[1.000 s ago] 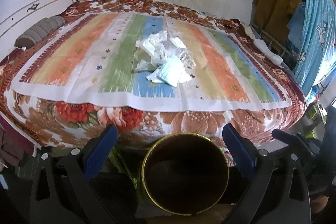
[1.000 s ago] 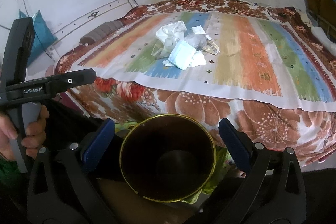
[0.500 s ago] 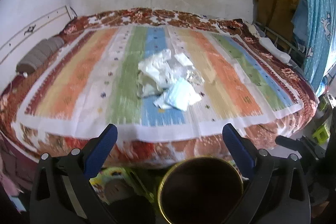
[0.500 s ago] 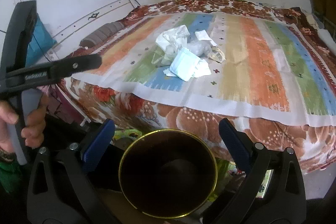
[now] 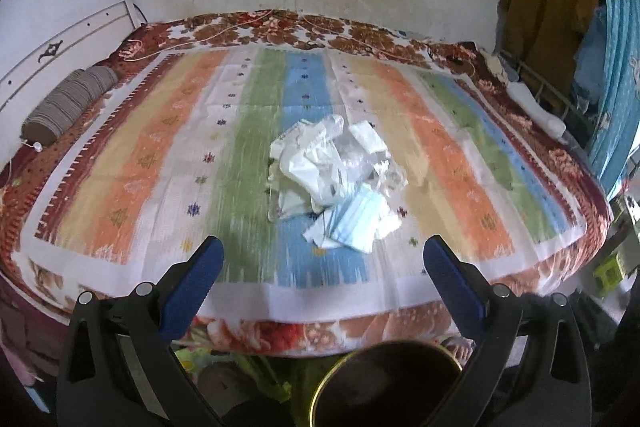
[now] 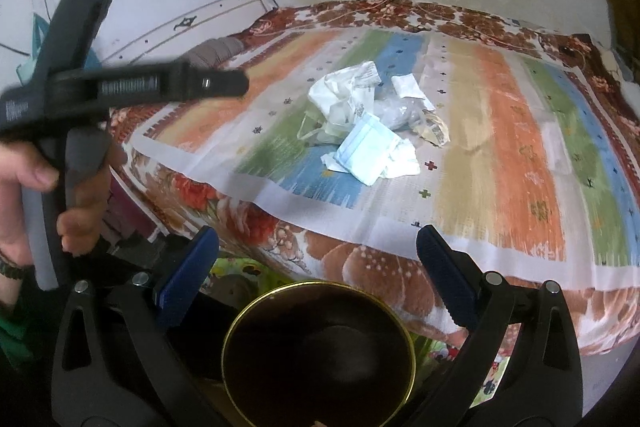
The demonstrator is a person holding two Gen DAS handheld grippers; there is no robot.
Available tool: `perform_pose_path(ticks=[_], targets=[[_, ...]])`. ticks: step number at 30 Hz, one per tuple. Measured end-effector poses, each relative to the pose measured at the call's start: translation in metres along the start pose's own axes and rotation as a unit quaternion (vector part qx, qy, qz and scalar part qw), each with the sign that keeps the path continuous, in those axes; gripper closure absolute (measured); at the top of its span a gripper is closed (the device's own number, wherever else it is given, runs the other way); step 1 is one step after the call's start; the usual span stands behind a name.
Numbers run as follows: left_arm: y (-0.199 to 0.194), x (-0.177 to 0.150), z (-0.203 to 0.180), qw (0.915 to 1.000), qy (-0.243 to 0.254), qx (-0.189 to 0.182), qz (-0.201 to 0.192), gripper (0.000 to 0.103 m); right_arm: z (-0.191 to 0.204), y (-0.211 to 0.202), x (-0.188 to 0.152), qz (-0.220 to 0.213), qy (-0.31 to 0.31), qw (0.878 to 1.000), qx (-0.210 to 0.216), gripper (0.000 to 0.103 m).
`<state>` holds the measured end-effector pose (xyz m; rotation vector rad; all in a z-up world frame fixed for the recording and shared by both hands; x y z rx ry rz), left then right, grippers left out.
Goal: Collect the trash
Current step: 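Move both tools forward over the trash pile on the bed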
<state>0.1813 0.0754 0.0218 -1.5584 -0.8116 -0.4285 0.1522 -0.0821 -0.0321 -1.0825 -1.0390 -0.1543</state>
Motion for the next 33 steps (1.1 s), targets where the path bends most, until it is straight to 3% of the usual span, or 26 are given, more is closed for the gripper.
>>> perform_pose_path(ticks=[15, 21, 29, 33], targets=[[0.066, 0.045, 0.025, 0.9954, -0.062, -0.072, 0.012, 0.015, -0.021, 0.055, 0.031, 0.025, 0.029, 0.999, -0.023, 0.009], [0.097, 0.046, 0.028, 0.9937, -0.063, -0.086, 0.035, 0.02, -0.031, 0.081, 0.042, 0.037, 0.04, 0.998, -0.03, 0.009], [0.129, 0.051, 0.049, 0.985, -0.115, -0.114, 0.059, 0.028, -0.047, 0.121, 0.049, 0.057, 0.073, 0.996, -0.017, 0.009], [0.144, 0.053, 0.054, 0.982, -0.127, -0.122, 0.069, 0.032, -0.055, 0.137, 0.056, 0.056, 0.074, 0.995, -0.03, 0.012]])
Point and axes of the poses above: each gripper's, at about its wrist camera, not at the fingertips, and y roughly the way its jaws point, z to its left, x to its top, the point moved 4 cm from there along y, roughly the way its jaws point, and after that the axes turned 2 degrees about -y, right-handed, at the moved point
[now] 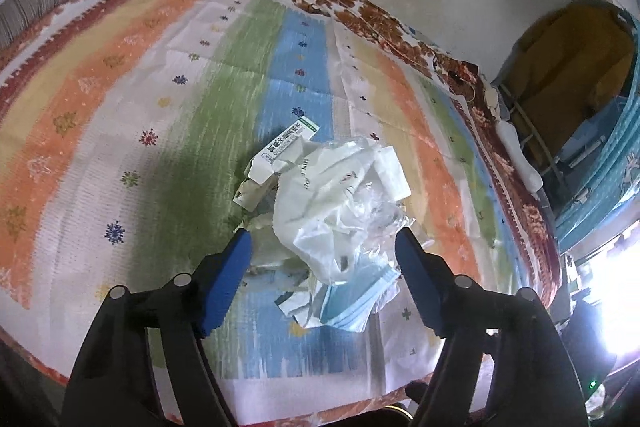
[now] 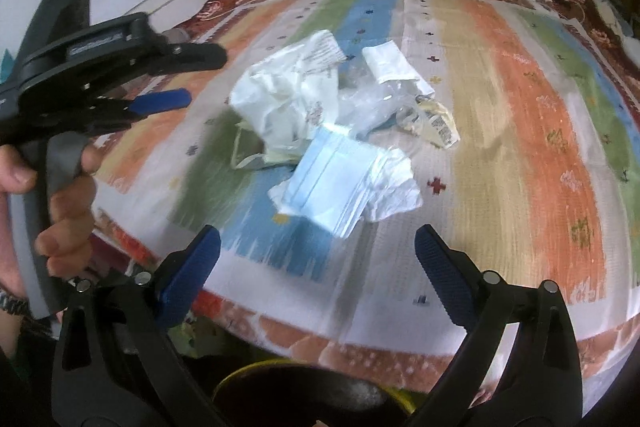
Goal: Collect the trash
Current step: 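Move both tools forward over the trash pile on the bed, then close the left tool on white plastic bag while right tool grasps blue mask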
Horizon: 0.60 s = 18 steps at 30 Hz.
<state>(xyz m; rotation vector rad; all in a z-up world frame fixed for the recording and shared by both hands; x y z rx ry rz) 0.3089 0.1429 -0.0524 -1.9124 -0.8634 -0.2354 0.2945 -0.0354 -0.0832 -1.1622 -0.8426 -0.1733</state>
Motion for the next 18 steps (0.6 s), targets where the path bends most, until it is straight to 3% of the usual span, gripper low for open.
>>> perform_pose_path(ticks=[6, 18], targets=[[0.02, 0.004, 0.011, 0.9992, -0.022, -0.02, 0.026, 0.042, -0.002, 0.023, 0.014, 0.015, 0.014, 1.0, -0.003, 0.013], [0.046, 0.003, 0.014, 0.998, -0.018, -0.033, 0.051, 0.052, -0.001, 0.068, 0.032, 0.033, 0.004, 0.999, -0.023, 0.029]])
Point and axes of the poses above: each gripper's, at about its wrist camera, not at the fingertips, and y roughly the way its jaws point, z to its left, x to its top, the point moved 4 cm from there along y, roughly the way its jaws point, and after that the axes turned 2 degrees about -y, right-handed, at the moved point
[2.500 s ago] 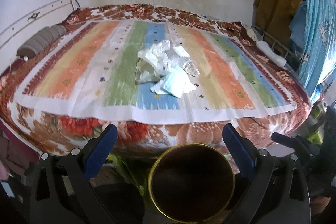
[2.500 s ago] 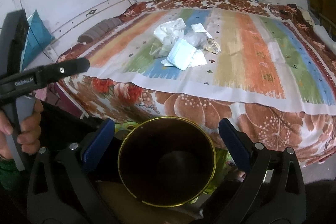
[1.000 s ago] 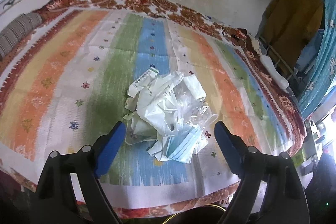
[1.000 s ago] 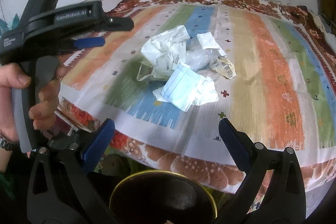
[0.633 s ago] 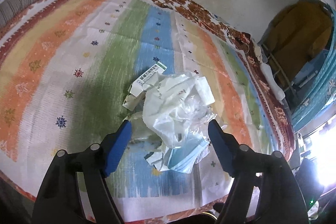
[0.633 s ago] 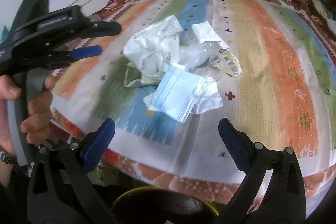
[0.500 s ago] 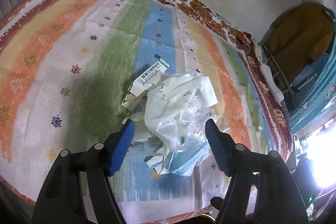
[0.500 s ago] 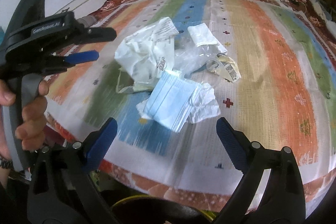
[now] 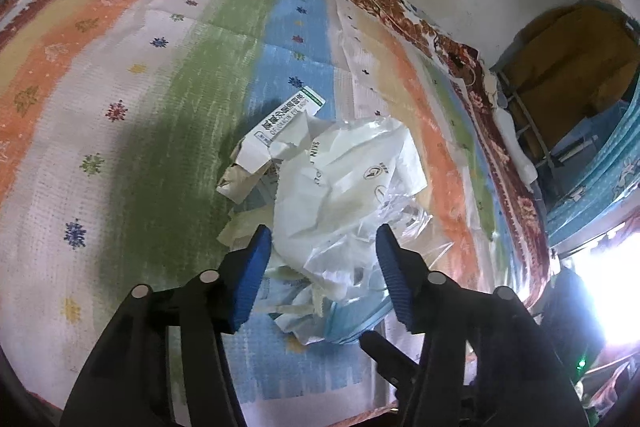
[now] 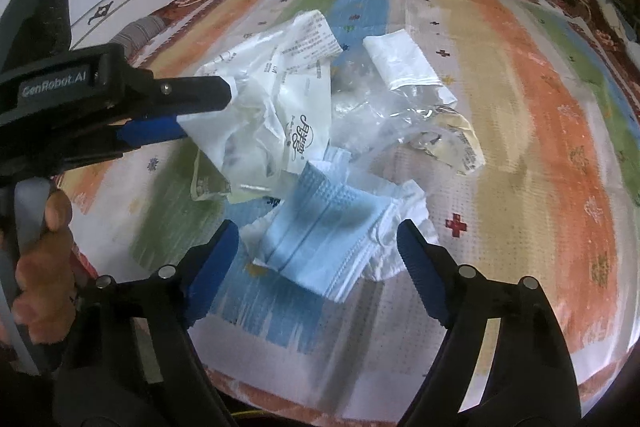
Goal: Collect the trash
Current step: 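Close the left tool on white plastic bag while right tool grasps blue mask, then lift the bag and mask and carry both toward the bin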
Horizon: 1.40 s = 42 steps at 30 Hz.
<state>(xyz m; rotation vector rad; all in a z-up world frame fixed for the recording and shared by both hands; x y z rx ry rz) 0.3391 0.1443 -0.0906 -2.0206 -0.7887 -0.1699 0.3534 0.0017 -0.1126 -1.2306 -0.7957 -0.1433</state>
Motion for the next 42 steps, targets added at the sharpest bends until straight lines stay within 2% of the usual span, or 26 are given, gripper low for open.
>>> perform_pose_path(ticks=[3, 8, 11, 13, 17, 21, 26, 31, 36, 40, 42], targets=[[0.002, 0.002, -0.002, 1.0, 0.001, -0.007, -0.004, 0.064, 0.0, 0.007, 0.004, 0.002, 0.0, 1.0, -0.003, 0.035], [0.004, 0.002, -0.009, 0.9999, 0.012, 0.001, -0.001, 0.082, -0.003, 0.014, 0.005, 0.021, 0.001, 1.0, 0.003, 0.066], [-0.004, 0.006, -0.013, 0.9998, 0.016, 0.008, -0.007, 0.086, -0.012, 0.016, 0.004, 0.035, 0.02, 0.999, 0.016, 0.082], [-0.011, 0.009, -0.017, 0.9998, 0.013, 0.008, -0.01, 0.088, -0.017, 0.018, 0.005, 0.044, 0.033, 0.998, 0.027, 0.088], [-0.022, 0.009, -0.029, 0.9996, 0.026, 0.009, -0.009, 0.092, -0.018, 0.019, 0.01, 0.059, 0.033, 0.997, 0.045, 0.092], [-0.022, 0.011, -0.04, 0.9966, 0.055, 0.059, 0.015, 0.094, -0.015, 0.017, 0.005, 0.061, -0.025, 0.997, 0.05, 0.094], [-0.036, 0.017, -0.06, 0.9948, 0.072, 0.072, -0.009, 0.094, -0.009, 0.005, 0.004, 0.056, -0.066, 0.994, 0.071, 0.096], [-0.038, 0.016, -0.063, 0.9925, 0.086, 0.087, -0.001, 0.095, -0.005, -0.016, -0.001, 0.054, -0.066, 0.994, 0.068, 0.096], [-0.04, 0.024, -0.054, 0.9913, 0.101, 0.083, 0.01, 0.095, 0.0, -0.024, 0.0, 0.055, -0.069, 0.995, 0.048, 0.096], [-0.033, 0.026, -0.046, 0.9919, 0.097, 0.076, 0.031, 0.096, 0.004, -0.023, 0.0, 0.062, -0.075, 0.994, 0.046, 0.096], [-0.038, 0.028, -0.048, 0.991, 0.108, 0.074, 0.03, 0.096, 0.007, -0.024, -0.003, 0.07, -0.08, 0.993, 0.041, 0.096]])
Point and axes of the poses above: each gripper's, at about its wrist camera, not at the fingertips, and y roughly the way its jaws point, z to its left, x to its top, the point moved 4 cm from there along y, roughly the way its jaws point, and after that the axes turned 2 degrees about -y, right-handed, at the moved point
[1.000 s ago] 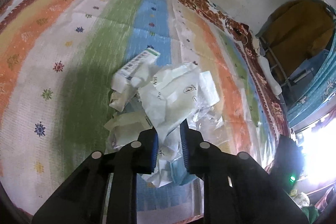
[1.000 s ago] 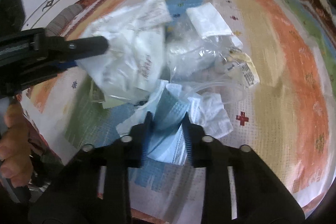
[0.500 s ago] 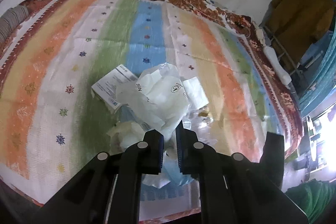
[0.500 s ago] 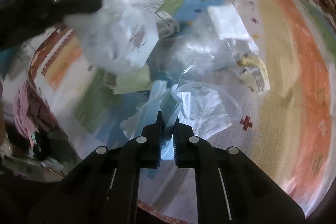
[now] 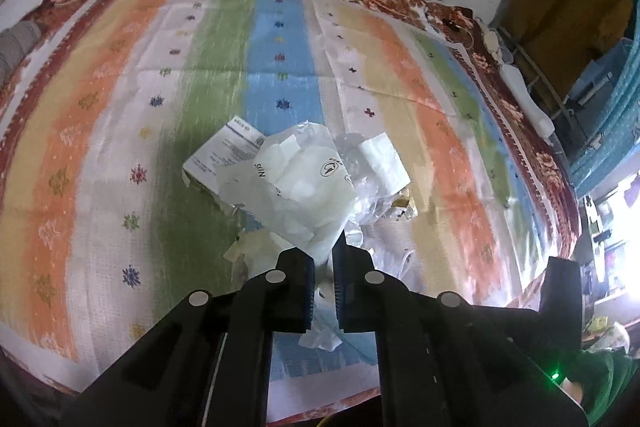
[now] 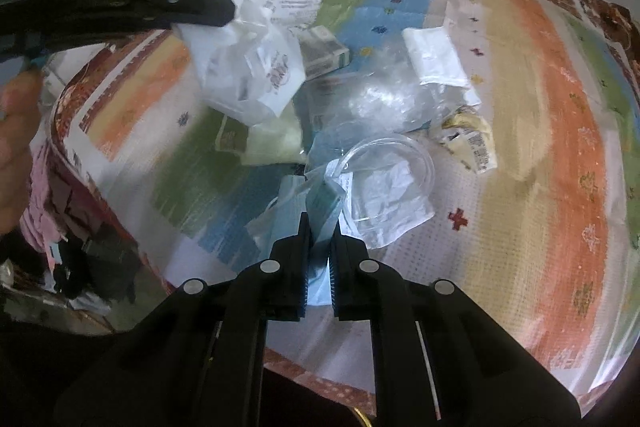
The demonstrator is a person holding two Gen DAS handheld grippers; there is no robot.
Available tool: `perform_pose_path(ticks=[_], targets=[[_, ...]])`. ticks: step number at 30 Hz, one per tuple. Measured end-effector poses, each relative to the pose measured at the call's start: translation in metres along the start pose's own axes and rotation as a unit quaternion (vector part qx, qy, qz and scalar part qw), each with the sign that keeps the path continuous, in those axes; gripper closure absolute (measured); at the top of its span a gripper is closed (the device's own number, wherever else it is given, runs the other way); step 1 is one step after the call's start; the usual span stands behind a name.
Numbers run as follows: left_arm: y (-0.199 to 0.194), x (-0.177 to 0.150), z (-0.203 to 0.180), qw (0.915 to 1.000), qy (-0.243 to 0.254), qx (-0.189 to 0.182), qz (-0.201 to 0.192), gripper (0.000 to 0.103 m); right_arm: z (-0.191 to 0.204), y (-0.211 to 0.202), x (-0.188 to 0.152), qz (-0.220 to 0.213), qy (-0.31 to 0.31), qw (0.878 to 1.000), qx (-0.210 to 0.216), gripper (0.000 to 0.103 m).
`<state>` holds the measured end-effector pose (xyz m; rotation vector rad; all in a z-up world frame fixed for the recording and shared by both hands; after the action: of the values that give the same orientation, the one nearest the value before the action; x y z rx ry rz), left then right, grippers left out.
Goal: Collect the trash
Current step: 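Lift the bag and mask and carry both toward the bin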
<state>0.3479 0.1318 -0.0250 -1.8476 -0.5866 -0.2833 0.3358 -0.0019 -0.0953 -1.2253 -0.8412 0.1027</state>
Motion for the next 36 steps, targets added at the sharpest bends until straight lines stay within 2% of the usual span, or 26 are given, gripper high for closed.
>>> perform_pose_path(ticks=[3, 7, 10, 16, 21, 26, 34, 36], targets=[[-0.018, -0.001, -0.011, 0.9989, 0.041, 0.007, -0.023, 0.096, 0.006, -0.005, -0.007, 0.001, 0.006, 1.0, -0.008, 0.096], [-0.036, -0.016, -0.014, 0.9993, 0.025, -0.014, -0.025, 0.096, 0.014, -0.013, -0.016, 0.007, 0.013, 1.0, -0.016, 0.096], [-0.056, -0.027, -0.022, 0.9987, 0.033, -0.006, -0.039, 0.096, 0.023, -0.026, -0.021, -0.003, -0.008, 1.0, -0.029, 0.096], [-0.081, -0.045, -0.035, 0.9985, 0.009, -0.01, -0.053, 0.096, 0.012, -0.039, -0.037, -0.005, -0.008, 0.999, -0.049, 0.096], [-0.087, -0.058, -0.04, 0.9982, -0.035, -0.025, -0.042, 0.096, 0.001, -0.054, -0.041, 0.012, -0.007, 0.998, -0.066, 0.096], [-0.084, -0.074, -0.04, 0.9982, -0.052, 0.008, -0.03, 0.096, -0.008, -0.063, -0.043, 0.014, -0.008, 0.998, -0.068, 0.096], [-0.113, -0.082, -0.049, 0.9939, -0.07, 0.063, -0.057, 0.096, -0.031, -0.072, -0.048, -0.012, 0.013, 0.999, -0.031, 0.096], [-0.12, -0.083, -0.054, 0.9935, -0.07, 0.064, -0.063, 0.096, -0.037, -0.082, -0.047, -0.024, 0.02, 0.999, -0.025, 0.096]])
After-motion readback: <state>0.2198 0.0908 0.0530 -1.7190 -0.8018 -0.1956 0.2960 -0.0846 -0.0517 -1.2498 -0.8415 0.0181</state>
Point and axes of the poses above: each gripper's, at about its wrist camera, not at the fingertips, and y roughly the way its jaws point, z to its left, x to its top, the point moved 4 cm from there along y, roughly the way its jaws point, and after that the axes turned 2 degrees about -y, right-handed, at the moved point
